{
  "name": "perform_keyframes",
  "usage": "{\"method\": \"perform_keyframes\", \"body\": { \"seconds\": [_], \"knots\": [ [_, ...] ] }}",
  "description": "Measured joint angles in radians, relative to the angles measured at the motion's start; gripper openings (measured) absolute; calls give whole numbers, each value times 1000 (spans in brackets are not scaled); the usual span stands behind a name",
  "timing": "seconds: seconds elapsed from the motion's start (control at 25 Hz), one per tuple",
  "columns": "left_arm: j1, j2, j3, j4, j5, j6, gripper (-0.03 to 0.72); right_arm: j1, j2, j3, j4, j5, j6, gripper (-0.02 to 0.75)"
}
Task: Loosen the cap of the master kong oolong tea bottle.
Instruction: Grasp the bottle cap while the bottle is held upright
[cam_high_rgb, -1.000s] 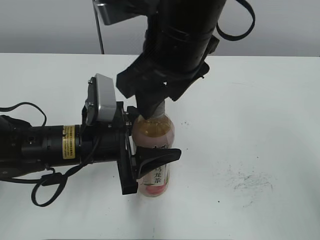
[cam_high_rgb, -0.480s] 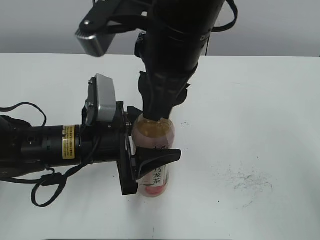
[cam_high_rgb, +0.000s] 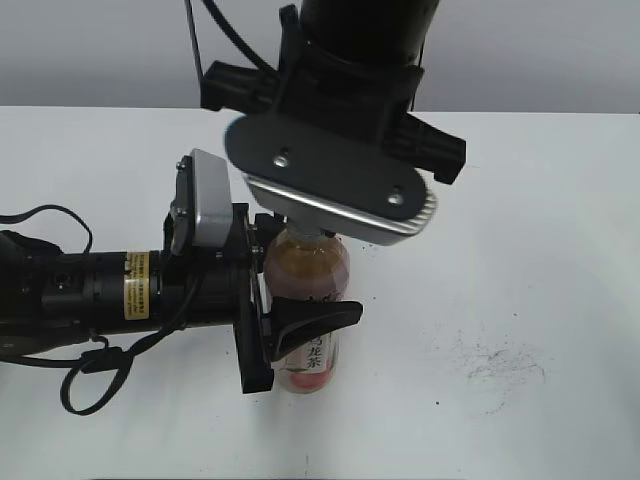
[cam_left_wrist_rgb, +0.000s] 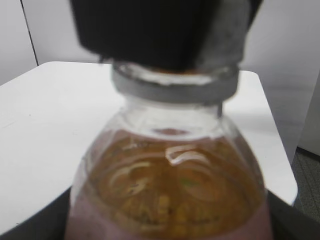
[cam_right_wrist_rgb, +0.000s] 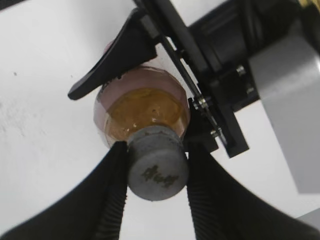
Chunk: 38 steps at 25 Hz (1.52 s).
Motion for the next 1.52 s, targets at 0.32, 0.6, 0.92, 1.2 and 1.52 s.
{"method": "perform_keyframes", "body": {
  "seconds": [0.32,0.6,0.92,1.2,1.52],
  "knots": [
    [1,0,1,7,-3,4,445,1,0,-3,14,8,-234,271],
    [1,0,1,7,-2,-5,445,6,0,-9,13,-16,507,515],
    [1,0,1,7,-2,-5,445,7,0,-9,-11,-18,1632,568],
    [1,0,1,7,-2,-5,445,7,0,-9,-78,-18,2205,538],
    [1,0,1,7,-2,-5,445,7,0,-9,-65,-18,2240,446]
  ]
}}
